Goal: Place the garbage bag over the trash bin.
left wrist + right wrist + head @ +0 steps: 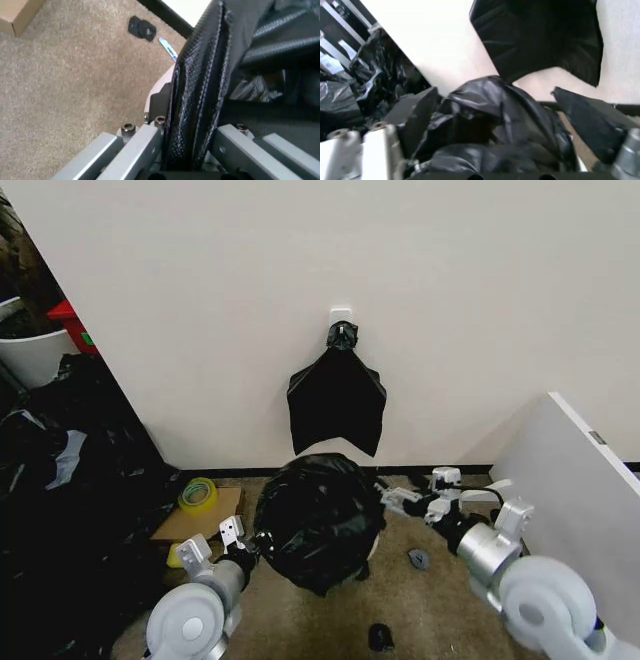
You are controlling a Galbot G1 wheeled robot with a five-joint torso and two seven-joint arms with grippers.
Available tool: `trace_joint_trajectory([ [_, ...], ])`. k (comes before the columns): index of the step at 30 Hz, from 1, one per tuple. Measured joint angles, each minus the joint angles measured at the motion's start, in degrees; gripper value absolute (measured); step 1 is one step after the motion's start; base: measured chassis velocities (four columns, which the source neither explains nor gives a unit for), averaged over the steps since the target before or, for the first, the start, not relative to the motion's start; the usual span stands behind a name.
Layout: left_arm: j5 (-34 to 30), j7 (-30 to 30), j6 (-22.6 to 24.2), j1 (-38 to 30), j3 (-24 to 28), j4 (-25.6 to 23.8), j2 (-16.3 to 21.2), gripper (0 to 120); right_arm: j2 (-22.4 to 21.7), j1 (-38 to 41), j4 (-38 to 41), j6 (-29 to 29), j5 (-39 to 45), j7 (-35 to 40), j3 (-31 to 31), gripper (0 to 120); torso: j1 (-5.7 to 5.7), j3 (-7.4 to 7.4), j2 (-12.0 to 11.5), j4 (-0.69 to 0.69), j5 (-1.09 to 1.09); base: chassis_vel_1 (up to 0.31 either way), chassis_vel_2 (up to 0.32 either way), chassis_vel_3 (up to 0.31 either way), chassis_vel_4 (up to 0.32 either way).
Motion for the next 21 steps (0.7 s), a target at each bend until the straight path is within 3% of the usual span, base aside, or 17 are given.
trace_joint_trajectory([
  [4, 1.2, -0.6, -0.5, -0.9, 0.7, 0.9, -0.2, 0, 0.0, 0.5, 1.6, -4.6, 0.3, 6.4, -3.3, 63, 0.0, 0.0, 0.0, -0.01, 0.01, 0.0, 0.0, 0.0, 0.0],
  [10, 6.2, -0.1, -1.3, -0.6, 1.6, 1.0, 0.1, 0, -0.6, 3.3, 1.5, -9.7, 0.5, 11.5, -8.3, 44, 0.0, 0.0, 0.0, 0.0, 0.01, 0.0, 0.0, 0.0, 0.0],
  [13, 12.9, 1.2, -2.5, -0.6, 2.3, 1.3, 0.1, 0, -1.1, 7.5, 0.1, -13.8, 0.7, 15.1, -14.1, 29, 0.0, 0.01, 0.0, -0.01, 0.0, 0.0, 0.0, 0.0, 0.0],
  [18, 16.5, 2.0, -3.1, -0.4, 2.7, 1.2, -0.3, 0, -0.4, 13.6, -2.8, -15.0, 1.3, 19.0, -21.6, 17, 0.0, 0.01, 0.0, 0.01, 0.0, 0.0, 0.0, 0.0, 0.0],
  [21, 21.1, 3.6, -4.0, 0.0, 2.9, 1.4, -0.6, 0, 1.8, 19.7, -5.9, -15.1, 2.9, 22.9, -28.6, 1, 0.0, 0.01, 0.0, 0.0, 0.01, 0.0, 0.0, 0.0, 0.0],
])
